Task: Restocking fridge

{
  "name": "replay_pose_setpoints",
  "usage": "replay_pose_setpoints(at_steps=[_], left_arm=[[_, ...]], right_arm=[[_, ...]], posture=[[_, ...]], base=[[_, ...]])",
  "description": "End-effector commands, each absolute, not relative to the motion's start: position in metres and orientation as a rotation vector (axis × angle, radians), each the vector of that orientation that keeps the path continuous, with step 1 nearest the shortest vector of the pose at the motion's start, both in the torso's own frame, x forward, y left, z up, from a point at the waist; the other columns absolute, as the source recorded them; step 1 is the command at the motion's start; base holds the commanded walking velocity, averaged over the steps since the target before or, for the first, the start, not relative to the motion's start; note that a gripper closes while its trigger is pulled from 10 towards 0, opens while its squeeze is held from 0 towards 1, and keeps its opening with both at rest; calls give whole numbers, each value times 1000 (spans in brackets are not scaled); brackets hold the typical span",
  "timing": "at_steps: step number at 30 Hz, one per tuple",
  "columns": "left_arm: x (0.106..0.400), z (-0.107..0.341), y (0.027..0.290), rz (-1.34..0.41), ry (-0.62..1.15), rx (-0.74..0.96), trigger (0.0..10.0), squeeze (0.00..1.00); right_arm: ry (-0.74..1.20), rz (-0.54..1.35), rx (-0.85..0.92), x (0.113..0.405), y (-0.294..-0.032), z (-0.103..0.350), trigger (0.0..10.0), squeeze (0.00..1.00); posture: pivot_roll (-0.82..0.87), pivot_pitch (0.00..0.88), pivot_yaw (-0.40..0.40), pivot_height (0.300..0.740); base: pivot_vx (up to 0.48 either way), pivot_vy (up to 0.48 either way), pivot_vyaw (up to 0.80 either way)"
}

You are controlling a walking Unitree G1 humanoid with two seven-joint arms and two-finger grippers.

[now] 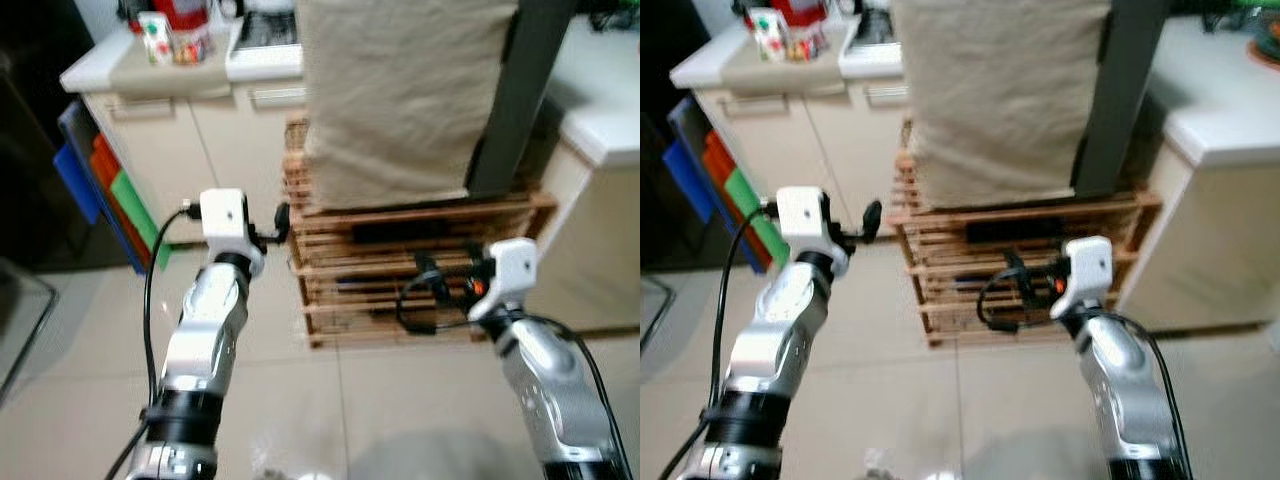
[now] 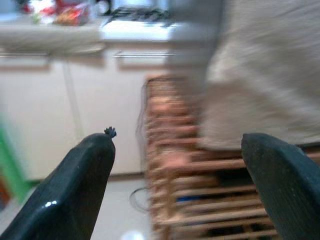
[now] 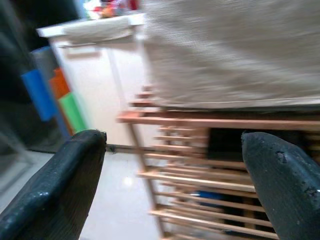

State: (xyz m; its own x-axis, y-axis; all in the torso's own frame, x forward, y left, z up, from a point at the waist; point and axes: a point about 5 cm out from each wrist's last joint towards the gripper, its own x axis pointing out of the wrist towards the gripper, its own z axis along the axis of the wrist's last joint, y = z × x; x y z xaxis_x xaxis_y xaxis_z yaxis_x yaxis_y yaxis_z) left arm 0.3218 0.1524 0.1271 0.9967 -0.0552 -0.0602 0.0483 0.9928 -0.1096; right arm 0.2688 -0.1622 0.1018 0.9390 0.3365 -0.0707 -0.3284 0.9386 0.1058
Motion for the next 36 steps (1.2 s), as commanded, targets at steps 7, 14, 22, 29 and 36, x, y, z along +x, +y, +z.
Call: replay_pose_setpoints(at_steps=[7,14,22,29,36], left_arm=[[325,128,160,-69,86,-111,10000,0],[325,127,165,-82,85,-11,10000,0],[320,127,173,-41,52,-43,10000,0],[309,116,178,-50,89,-37,10000,0],[306,116,174,-61,80,-47,10000,0]], right_arm=[[104,296,108,257,-166,90,10000,0],[113,302,115,251,-161,84,10000,0],[125,277,96,246,-167,80,10000,0],[111,191,78,253,-176,83,10000,0],[115,203,60,256,-176,83,10000,0]], posture=[[-160,0,185,740],[-156,0,200,740],[-162,0,190,740],[-148,0,169,740],[-141,0,151,740]], base=[[0,480,0],[0,274,0],[322,0,0],[461,0,0],[461,0,0]])
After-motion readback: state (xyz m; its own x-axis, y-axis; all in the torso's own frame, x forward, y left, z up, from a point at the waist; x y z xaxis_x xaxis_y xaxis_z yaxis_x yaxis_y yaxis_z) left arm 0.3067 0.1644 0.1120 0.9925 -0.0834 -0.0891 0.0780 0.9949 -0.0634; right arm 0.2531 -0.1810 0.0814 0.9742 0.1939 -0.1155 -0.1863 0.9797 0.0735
